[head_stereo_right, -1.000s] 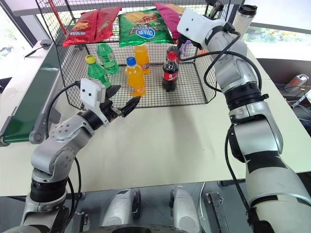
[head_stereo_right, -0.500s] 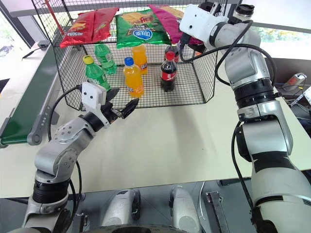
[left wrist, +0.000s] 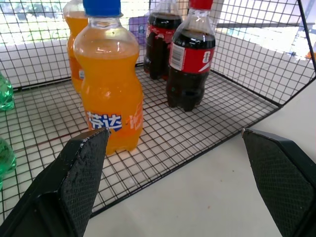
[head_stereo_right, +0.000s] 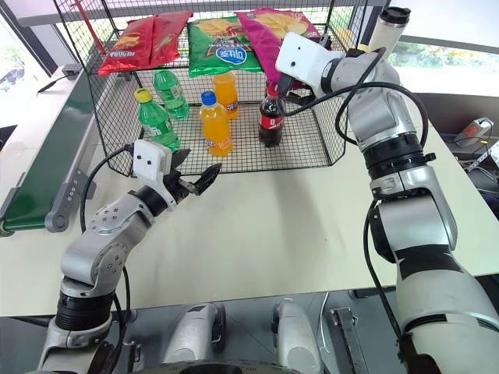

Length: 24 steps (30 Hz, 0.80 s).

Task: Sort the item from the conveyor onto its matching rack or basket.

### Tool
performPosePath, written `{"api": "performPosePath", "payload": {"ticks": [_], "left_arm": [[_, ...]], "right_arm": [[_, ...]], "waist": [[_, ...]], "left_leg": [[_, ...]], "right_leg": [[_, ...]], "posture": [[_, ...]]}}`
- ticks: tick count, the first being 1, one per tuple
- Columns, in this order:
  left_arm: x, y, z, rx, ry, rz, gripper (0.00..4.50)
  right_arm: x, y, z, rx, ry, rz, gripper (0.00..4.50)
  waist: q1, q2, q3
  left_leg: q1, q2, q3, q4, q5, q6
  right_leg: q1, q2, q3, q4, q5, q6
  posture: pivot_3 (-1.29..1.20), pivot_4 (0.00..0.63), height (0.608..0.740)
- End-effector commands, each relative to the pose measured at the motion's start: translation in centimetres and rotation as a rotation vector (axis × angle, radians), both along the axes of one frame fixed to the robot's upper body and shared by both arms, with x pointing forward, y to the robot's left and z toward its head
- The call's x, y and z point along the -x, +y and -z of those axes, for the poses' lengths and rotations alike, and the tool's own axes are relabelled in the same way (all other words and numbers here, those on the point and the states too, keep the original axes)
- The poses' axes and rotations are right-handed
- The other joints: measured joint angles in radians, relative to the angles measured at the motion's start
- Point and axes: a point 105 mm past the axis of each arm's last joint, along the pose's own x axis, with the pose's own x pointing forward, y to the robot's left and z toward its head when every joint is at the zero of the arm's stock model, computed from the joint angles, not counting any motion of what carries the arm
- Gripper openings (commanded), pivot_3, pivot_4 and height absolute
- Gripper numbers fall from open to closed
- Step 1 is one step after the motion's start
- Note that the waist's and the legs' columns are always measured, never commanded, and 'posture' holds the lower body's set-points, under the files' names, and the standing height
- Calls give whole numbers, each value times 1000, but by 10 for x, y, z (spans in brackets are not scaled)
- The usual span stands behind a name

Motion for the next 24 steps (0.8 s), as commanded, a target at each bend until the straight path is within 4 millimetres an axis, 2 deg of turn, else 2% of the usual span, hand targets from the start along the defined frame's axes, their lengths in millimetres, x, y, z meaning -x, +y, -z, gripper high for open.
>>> {"api": "performPosePath", "payload": {"ticks": [1, 5, 18, 24], "left_arm": [[1, -3, -7, -1, -44, 6, 4500], [1, -5, -5, -1, -40, 9, 4500], [0, -6, -2, -17, -36, 12, 4500], [3, -3, -1, -14, -33, -1, 4500]], "right_arm": [[0, -5, -44, -30, -182, 49, 4471], [-4, -7, -53, -52, -224, 75, 4471], [-17, -7, -49, -79, -211, 107, 4471], [-12, -5, -50, -59, -205, 57, 4471]], "waist": [[0, 0, 0], [-1, 0, 0], [-2, 0, 0], [-2, 0, 0]], "left_leg": [[0, 0, 0, 0, 0, 0], [0, 0, 0, -1, 0, 0], [0, 0, 0, -1, 0, 0], [0, 0, 0, -1, 0, 0]], "right_leg": [[0, 0, 0, 0, 0, 0], [0, 0, 0, 0, 0, 0], [0, 0, 0, 0, 0, 0], [0, 0, 0, -1, 0, 0]], "posture": [[0, 150, 740], [0, 150, 740], [0, 150, 740], [0, 150, 740]]}}
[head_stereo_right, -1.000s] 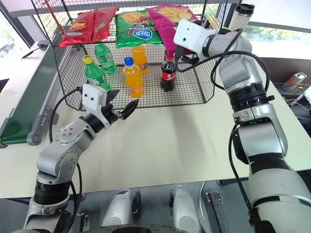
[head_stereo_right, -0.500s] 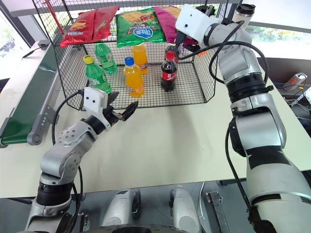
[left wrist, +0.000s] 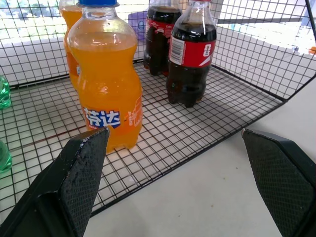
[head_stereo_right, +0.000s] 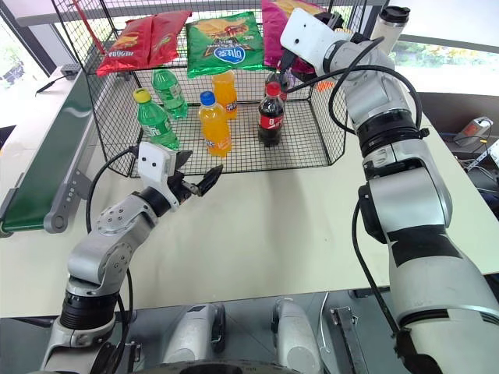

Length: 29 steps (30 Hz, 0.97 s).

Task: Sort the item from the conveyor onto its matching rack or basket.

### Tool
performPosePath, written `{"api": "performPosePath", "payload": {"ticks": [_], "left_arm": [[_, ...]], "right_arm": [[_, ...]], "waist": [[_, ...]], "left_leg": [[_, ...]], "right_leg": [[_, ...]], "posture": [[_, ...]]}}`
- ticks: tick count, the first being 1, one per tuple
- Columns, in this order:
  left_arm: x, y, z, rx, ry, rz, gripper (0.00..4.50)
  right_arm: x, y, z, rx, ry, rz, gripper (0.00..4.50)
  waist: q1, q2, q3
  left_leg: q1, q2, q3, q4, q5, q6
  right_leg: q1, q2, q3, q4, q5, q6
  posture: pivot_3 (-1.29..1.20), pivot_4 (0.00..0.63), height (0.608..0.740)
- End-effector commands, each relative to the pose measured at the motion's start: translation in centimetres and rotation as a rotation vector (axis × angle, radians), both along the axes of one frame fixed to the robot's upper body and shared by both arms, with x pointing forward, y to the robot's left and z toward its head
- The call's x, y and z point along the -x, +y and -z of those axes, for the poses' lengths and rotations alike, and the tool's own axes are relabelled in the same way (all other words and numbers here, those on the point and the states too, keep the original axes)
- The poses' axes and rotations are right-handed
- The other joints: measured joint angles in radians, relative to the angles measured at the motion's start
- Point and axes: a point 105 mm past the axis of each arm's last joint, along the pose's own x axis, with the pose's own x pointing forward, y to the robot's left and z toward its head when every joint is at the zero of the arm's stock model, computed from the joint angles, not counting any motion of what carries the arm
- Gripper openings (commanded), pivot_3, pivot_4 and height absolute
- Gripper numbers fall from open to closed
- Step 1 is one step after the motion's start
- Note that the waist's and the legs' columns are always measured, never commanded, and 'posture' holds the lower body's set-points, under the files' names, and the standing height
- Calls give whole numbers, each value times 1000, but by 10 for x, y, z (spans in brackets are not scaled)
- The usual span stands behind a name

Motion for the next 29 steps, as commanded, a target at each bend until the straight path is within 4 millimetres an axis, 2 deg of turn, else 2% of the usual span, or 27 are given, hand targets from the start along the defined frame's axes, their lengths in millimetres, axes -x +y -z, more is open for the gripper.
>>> {"api": "performPosePath", "payload": {"ticks": [1, 7, 12, 17, 20, 23, 25, 29], "left_arm": [[5, -1, -9, 4, -45, 2, 4500], [6, -2, -8, 4, -40, 6, 4500], [5, -2, -9, 7, -42, 12, 4500], [7, 2, -13, -5, -71, 5, 4500], [11, 13, -17, -7, -92, -12, 4500], [19, 25, -24, 17, -90, 6, 4500], [27, 35, -26, 3, -69, 38, 4500], [36, 50, -31, -38, -21, 77, 4500]], "right_arm": [[12, 5, -30, 6, -92, -53, 4471], [30, 5, -41, 85, -186, -103, 4471], [48, 3, -29, 158, -168, -150, 4471], [70, -6, -26, 189, -173, -190, 4471], [95, -19, -30, 95, -162, -226, 4471], [129, -33, -26, -196, -51, -320, 4471], [151, -35, -9, -414, 80, -401, 4471], [178, -24, 41, -609, 368, -500, 4471]], "waist": [[0, 0, 0], [2, 0, 0], [2, 0, 0], [4, 0, 0], [7, 0, 0], [9, 0, 0], [8, 0, 0], [8, 0, 0]], "left_leg": [[0, 0, 0, 0, 0, 0], [0, 0, 0, 0, 0, 0], [0, 0, 0, 0, 0, 0], [0, 0, 0, 0, 0, 0], [-1, 0, 0, 0, 0, 0], [0, 0, 0, 1, 0, 0], [0, 1, -1, 0, 0, 0], [1, 1, -2, 1, 0, 0]], "right_leg": [[0, 0, 0, 0, 0, 0], [0, 0, 0, 0, 0, 0], [0, 0, 0, 0, 0, 0], [0, 0, 0, 0, 0, 0], [0, 0, 0, 0, 0, 0], [0, 0, -1, 0, 0, 0], [0, 0, -1, 0, 0, 0], [3, 0, -2, 0, -1, -1]], "posture": [[0, 150, 740], [0, 150, 740], [0, 150, 740], [0, 150, 740], [0, 150, 740], [0, 150, 740], [0, 150, 740], [0, 150, 740]]}}
